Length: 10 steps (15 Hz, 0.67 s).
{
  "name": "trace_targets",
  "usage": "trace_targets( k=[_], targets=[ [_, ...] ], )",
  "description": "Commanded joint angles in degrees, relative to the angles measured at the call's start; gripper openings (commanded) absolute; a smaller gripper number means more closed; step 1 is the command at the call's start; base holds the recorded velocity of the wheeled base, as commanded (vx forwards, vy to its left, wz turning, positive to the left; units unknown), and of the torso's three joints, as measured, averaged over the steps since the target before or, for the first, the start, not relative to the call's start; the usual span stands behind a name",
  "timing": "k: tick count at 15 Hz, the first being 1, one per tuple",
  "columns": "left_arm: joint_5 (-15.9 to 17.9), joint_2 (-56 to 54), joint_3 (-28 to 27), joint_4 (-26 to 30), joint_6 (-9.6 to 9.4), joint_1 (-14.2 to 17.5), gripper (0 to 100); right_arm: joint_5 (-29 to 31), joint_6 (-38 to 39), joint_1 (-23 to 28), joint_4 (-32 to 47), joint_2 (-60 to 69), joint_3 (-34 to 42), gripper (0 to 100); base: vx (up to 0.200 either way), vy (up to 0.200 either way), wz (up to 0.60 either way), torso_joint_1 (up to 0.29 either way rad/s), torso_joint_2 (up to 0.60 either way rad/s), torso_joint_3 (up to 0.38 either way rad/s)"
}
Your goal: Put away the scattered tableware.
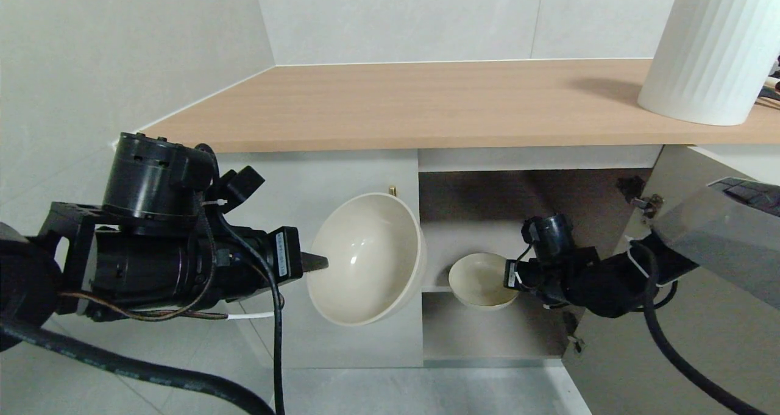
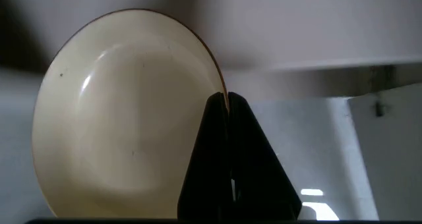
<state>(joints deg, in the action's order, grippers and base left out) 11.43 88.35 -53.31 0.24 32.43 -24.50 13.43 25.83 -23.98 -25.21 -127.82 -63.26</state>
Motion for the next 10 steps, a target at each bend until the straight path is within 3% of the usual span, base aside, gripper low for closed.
trace_targets(
  k=[1, 10],
  targets=[
    [0.34, 0.42, 0.05, 0.02, 0.00, -0.02, 0, 1.51, 0.01, 1.13, -0.19, -4.98, -2.92, 0, 0.000, 0.000, 0.00, 0.000, 0.00, 0.000],
    [1.40, 0.42, 0.05, 0.02, 0.09, -0.02, 0, 7.84, 2.91, 3.94, 0.16, -11.84, -12.42, 0, 0.000, 0.000, 0.00, 0.000, 0.00, 0.000]
  ],
)
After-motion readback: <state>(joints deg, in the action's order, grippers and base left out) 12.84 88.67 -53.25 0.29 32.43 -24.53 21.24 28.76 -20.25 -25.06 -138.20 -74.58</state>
